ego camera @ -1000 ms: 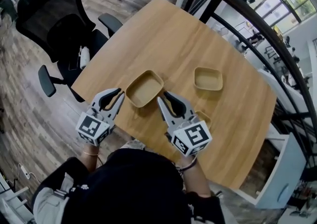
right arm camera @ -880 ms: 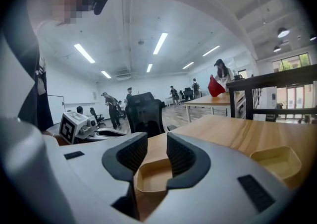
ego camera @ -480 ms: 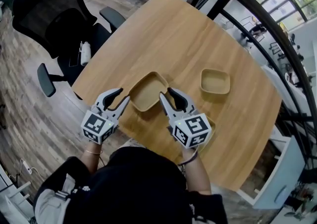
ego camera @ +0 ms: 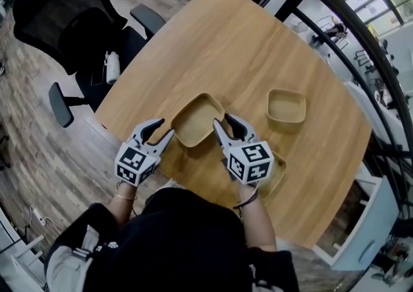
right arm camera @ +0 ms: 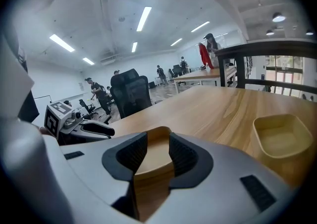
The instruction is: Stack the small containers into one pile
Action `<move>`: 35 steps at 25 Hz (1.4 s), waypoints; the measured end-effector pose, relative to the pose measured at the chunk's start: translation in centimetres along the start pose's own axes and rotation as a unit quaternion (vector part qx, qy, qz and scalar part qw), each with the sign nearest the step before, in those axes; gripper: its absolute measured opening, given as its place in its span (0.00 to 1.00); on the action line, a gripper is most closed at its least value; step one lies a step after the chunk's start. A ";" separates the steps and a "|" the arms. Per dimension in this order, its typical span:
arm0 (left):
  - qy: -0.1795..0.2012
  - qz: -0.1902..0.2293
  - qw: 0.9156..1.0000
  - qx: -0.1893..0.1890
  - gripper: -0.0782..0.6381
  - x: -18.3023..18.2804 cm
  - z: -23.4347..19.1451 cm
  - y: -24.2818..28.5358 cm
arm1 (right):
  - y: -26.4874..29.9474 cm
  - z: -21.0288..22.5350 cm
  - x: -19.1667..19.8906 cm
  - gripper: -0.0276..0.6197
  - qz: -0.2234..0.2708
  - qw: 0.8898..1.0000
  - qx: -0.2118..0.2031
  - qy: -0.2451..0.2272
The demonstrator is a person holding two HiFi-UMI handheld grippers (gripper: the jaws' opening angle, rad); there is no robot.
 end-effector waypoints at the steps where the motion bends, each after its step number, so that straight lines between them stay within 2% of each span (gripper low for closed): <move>1: -0.002 -0.004 1.000 -0.001 0.30 0.3 -0.2 0.1 | 0.3 0.1 0.4 0.24 -0.005 1.000 0.002 0.005; 6: -0.011 -0.021 1.000 0.003 0.31 1.0 -0.7 0.8 | 1.3 0.5 1.7 0.24 -0.014 0.999 0.011 0.035; 15: -0.028 -0.047 0.998 -0.006 0.32 1.5 -1.4 2.3 | 2.5 1.2 2.9 0.25 -0.043 0.998 0.012 0.043; 29: -0.048 -0.065 0.997 0.013 0.32 1.6 -1.3 3.7 | 3.7 1.7 4.3 0.25 -0.060 0.995 0.018 0.081; 32: -0.049 -0.079 0.996 0.012 0.31 1.8 -1.2 4.0 | 3.7 1.4 4.2 0.24 -0.061 0.994 0.009 0.090; 35: -0.052 -0.089 0.995 0.004 0.25 1.8 -1.5 4.0 | 3.6 1.4 4.1 0.23 -0.061 0.994 0.015 0.091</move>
Point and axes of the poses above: the fingertips, and each gripper's own axes: y forward along the fingers, z to its right, x out of its underside, the point moved 5 cm from there along -y, backward along the fingers, and after that the axes turned 15 degrees about -y, right-handed, at the moved point
